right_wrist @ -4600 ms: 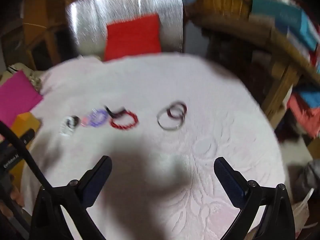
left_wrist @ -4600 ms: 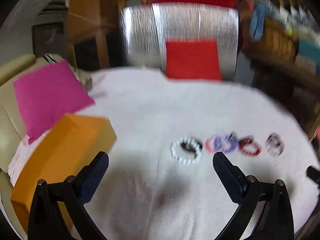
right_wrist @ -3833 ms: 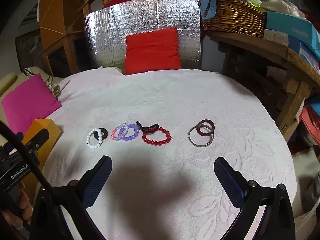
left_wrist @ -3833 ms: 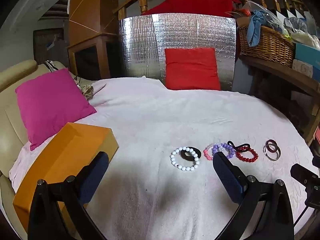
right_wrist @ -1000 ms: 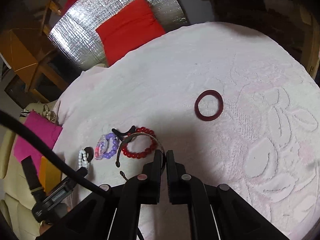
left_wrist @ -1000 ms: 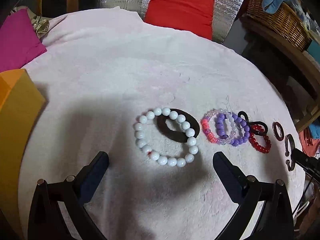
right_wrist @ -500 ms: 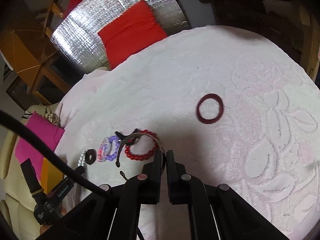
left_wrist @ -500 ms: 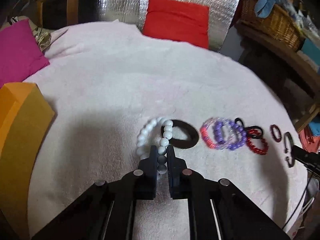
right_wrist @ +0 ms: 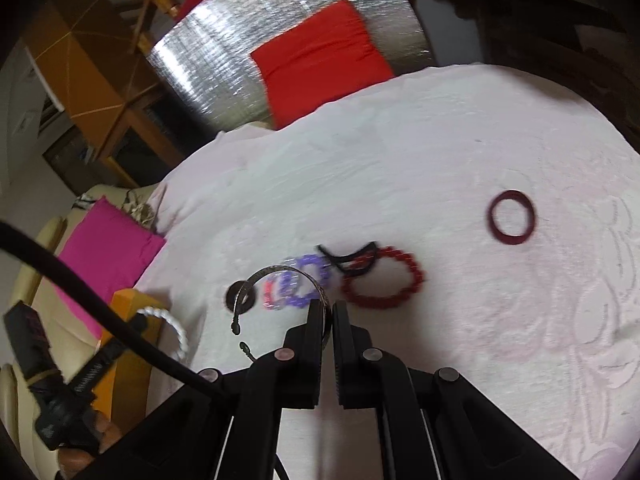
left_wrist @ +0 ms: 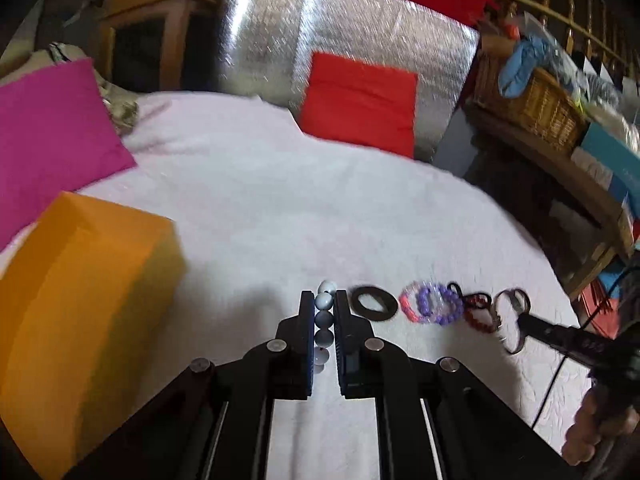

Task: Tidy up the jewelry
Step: 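Carry both into the orange box and open both tools to release them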

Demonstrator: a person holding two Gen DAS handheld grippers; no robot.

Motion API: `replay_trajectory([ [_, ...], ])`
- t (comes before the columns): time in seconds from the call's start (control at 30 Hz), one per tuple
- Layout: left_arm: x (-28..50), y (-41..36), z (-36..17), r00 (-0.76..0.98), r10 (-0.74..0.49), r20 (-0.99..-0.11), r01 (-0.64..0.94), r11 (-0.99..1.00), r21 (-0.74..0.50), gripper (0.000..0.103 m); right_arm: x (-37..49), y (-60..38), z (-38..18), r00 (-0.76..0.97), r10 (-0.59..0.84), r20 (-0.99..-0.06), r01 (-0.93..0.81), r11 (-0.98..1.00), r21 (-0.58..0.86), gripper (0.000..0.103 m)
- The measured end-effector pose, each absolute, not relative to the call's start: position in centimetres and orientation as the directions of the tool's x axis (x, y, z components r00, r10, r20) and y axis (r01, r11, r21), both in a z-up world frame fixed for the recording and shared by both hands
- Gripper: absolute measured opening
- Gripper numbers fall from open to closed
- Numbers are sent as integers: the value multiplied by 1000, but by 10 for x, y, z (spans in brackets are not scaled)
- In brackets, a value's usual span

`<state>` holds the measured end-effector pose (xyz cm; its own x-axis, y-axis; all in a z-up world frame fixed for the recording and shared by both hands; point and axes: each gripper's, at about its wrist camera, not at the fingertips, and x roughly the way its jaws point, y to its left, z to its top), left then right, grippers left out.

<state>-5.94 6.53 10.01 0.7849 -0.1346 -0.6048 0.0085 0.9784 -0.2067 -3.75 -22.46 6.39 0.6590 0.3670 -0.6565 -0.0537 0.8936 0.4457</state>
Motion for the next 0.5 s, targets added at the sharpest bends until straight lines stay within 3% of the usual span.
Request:
replay_trajectory([
  [0.2, -95, 111, 127, 845, -76, -529, -73, 964, -254, 9, -36, -169, 75, 646, 445, -620, -153, 872, 466, 6],
  [0.33, -117, 148, 139, 870, 55, -490, -193, 952, -237, 9, -32, -114, 82, 616, 492, -616, -240, 861, 447, 6],
  [0.5, -130, 196, 123, 805, 220, -551, -378, 906, -191, 9, -15, -27, 90, 556, 553, -620, -335, 832, 442, 6],
])
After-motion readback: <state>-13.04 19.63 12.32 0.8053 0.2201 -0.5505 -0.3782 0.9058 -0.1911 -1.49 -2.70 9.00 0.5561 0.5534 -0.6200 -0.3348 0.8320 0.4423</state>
